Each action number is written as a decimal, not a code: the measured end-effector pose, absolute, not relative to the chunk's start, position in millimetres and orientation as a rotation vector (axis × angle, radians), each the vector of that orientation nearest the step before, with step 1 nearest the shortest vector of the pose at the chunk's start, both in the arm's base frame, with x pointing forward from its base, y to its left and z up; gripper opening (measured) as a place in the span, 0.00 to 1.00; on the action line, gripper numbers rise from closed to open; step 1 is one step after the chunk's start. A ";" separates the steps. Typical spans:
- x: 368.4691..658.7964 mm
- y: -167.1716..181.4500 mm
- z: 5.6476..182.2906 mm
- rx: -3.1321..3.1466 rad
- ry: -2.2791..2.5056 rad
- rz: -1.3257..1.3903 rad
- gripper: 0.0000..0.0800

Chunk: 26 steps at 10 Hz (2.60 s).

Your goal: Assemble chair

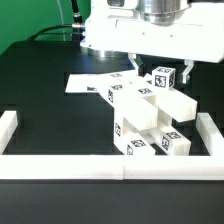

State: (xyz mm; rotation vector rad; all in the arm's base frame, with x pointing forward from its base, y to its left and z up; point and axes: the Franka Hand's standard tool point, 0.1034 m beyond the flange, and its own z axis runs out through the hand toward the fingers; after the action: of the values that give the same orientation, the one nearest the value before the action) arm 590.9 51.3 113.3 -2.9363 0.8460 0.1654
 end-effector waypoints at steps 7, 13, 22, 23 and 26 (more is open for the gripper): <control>591.0 52.0 113.2 -2.846 1.131 0.178 0.36; 590.9 53.0 113.2 -2.594 1.669 0.198 0.36; 591.4 56.3 113.5 -2.047 2.349 0.216 0.36; 591.9 58.1 113.7 -1.966 2.414 0.221 0.36; 593.7 61.5 114.4 -1.732 2.590 0.222 0.36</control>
Offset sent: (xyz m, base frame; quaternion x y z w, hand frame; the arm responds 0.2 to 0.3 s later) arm 0.0000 0.0000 0.0000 0.0000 0.0000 0.0650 0.9979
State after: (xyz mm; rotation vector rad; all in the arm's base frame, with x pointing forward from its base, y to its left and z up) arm 593.7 61.5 114.4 -1.7318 2.5898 0.2224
